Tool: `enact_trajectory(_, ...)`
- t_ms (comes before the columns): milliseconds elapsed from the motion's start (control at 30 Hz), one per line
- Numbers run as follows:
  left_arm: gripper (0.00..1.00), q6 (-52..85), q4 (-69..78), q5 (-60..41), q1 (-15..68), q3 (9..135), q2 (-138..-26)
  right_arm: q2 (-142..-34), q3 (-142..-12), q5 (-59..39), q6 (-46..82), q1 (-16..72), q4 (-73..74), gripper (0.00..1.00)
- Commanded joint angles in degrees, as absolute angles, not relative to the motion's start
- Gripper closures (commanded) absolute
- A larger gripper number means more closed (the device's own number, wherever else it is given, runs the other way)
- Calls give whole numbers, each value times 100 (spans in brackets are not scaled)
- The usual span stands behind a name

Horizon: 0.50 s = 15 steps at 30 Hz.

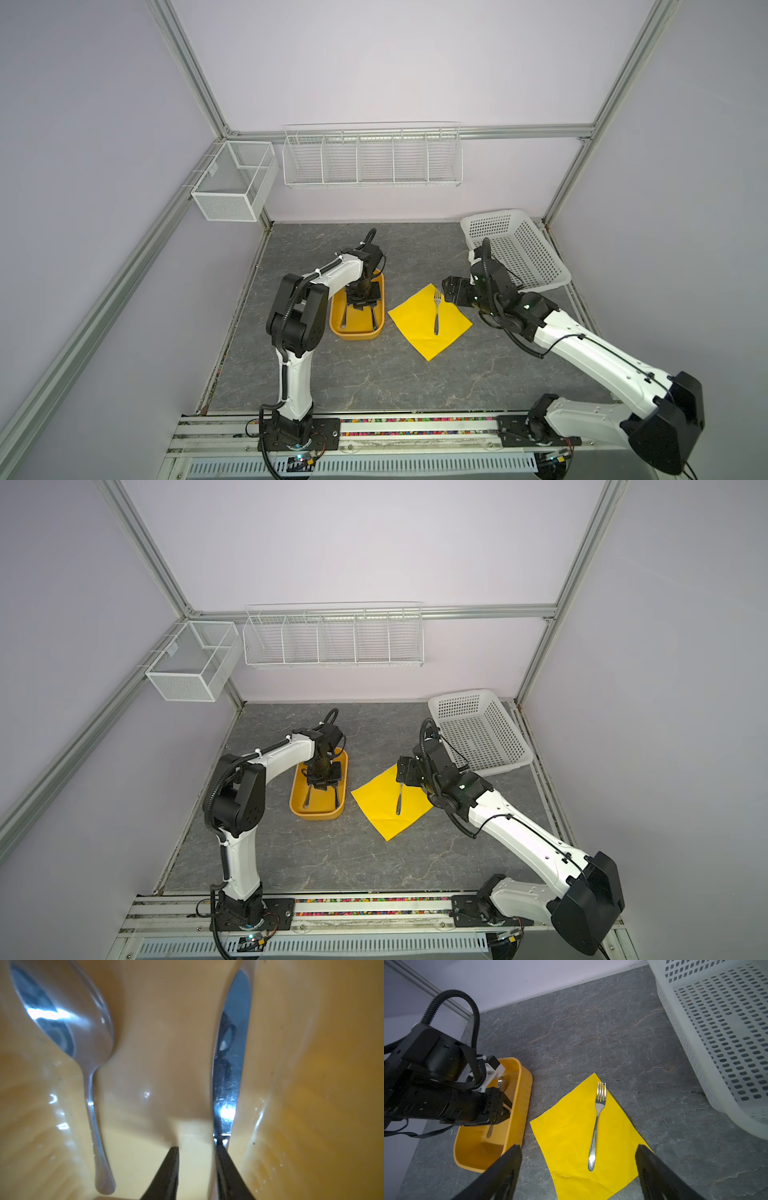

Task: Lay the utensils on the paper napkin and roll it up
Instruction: 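Lower the left gripper onto the knife handle and close on it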

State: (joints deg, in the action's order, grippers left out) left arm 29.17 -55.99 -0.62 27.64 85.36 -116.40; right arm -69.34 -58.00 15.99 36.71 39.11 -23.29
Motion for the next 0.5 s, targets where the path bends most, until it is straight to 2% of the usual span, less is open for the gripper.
enact_trajectory(0,69,2848,-5833,219,2835,8519,-11821,-6976,-5731,1486,3796,3838,-2339,11)
enact_trajectory(467,62,2957,-5501,-192,2831,8469,-11420,-7202,-5879,1060,3894,3750,-2368,11)
